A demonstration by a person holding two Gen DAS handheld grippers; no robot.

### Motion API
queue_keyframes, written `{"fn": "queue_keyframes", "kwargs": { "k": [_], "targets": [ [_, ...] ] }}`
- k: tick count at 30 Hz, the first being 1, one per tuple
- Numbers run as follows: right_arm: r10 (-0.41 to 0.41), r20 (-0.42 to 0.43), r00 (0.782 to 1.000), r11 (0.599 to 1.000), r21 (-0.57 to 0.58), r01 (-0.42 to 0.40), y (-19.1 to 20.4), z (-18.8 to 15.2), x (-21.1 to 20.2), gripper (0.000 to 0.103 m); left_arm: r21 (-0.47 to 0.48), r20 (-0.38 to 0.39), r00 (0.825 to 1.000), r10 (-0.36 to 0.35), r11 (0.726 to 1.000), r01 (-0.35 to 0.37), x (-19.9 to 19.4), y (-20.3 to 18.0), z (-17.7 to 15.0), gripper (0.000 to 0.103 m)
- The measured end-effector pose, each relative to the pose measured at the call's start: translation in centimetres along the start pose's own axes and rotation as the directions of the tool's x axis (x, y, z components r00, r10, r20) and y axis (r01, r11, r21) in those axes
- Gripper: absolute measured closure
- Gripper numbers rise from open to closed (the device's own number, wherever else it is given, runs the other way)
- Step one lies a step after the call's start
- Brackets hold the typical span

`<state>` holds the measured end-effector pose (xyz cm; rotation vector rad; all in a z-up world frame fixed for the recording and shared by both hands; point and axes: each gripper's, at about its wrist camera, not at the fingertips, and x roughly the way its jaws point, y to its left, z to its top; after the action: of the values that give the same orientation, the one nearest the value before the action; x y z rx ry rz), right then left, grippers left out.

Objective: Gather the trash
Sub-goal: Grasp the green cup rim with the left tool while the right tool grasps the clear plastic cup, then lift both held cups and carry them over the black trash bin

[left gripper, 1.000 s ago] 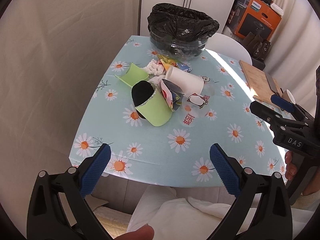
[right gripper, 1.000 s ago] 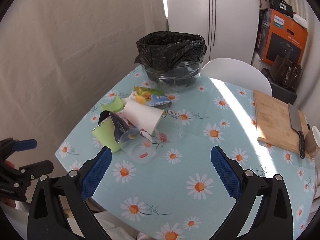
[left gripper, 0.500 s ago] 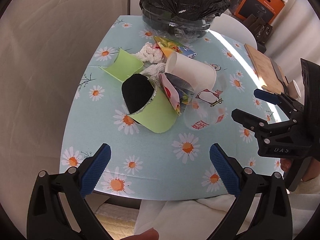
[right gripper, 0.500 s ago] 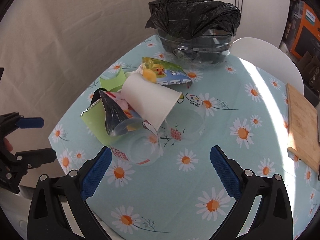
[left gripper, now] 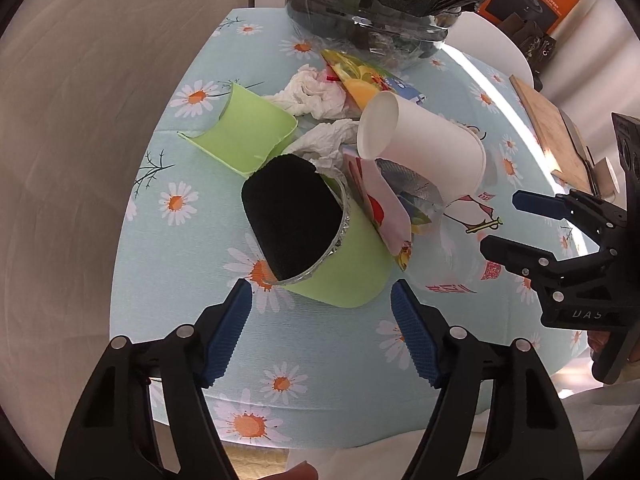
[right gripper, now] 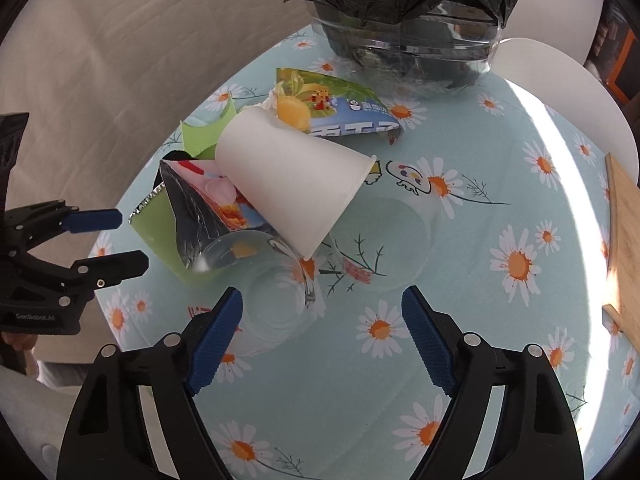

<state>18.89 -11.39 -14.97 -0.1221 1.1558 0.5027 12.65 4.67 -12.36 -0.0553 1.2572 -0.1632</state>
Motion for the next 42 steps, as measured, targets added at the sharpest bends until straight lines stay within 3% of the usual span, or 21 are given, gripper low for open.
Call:
{"fn": "queue_keyframes", "kwargs": {
  "k": [3, 5, 7, 9, 17, 20, 24, 27, 32, 42],
  "targets": [
    [0.014, -0.031, 0.999, 1.000, -0.005, -0.014, -0.2, 0.0, 0.8, 0.046, 0.030, 0.011, 1.000, -0.012, 0.999, 0.012, 0.1, -0.5, 0.4, 0.038],
    [0.022, -0.055, 0.998, 1.000, -0.004, -0.022, -0.3, -0.1, 1.3, 0.060, 0.042, 0.014, 0.999, -0.030, 0.999, 0.029, 0.2, -0.6, 0.7, 0.051],
    [0.039, -0.076, 0.996, 0.999, 0.000, -0.039, -0.4, -0.3, 1.7, 0.089, 0.055, -0.004, 0.999, -0.038, 0.998, 0.038, 0.7, -0.8, 1.0, 0.062],
    [0.049, -0.089, 0.995, 0.999, 0.008, -0.049, -0.5, -0.6, 1.9, 0.098, 0.095, 0.007, 1.000, -0.019, 0.995, 0.018, 0.7, -1.1, 0.9, 0.069],
    [0.050, -0.086, 0.995, 0.999, 0.007, -0.050, -0.2, -1.6, 1.3, 0.100, 0.129, -0.041, 0.995, -0.093, 0.987, 0.098, 0.6, -1.6, 0.6, 0.092],
    [0.035, -0.072, 0.997, 0.999, 0.031, -0.033, -0.3, -2.1, 1.0, 0.099, 0.159, -0.041, 0.994, -0.100, 0.982, 0.106, 0.3, -2.3, 0.1, 0.095],
    [0.039, -0.056, 0.998, 0.997, 0.066, -0.035, -0.8, -2.7, 0.1, 0.099, 0.157, -0.040, 0.985, -0.165, 0.973, 0.170, -0.1, -2.8, 0.1, 0.100],
    [0.035, -0.044, 0.998, 0.996, 0.086, -0.031, -1.1, -3.2, -0.5, 0.099, 0.167, -0.035, 0.986, -0.166, 0.971, 0.169, -0.2, -3.0, 0.1, 0.100],
    [0.007, -0.031, 1.000, 0.993, 0.119, -0.003, -1.4, -4.2, -1.5, 0.099, 0.136, -0.019, 0.971, -0.238, 0.962, 0.238, -1.1, -2.7, 0.5, 0.100],
    [-0.089, 0.043, 0.995, 0.985, 0.153, 0.081, -2.4, -6.0, -5.1, 0.099, 0.199, 0.060, 0.972, -0.226, 0.957, 0.210, -4.6, -3.9, -0.3, 0.100]
  ]
}}
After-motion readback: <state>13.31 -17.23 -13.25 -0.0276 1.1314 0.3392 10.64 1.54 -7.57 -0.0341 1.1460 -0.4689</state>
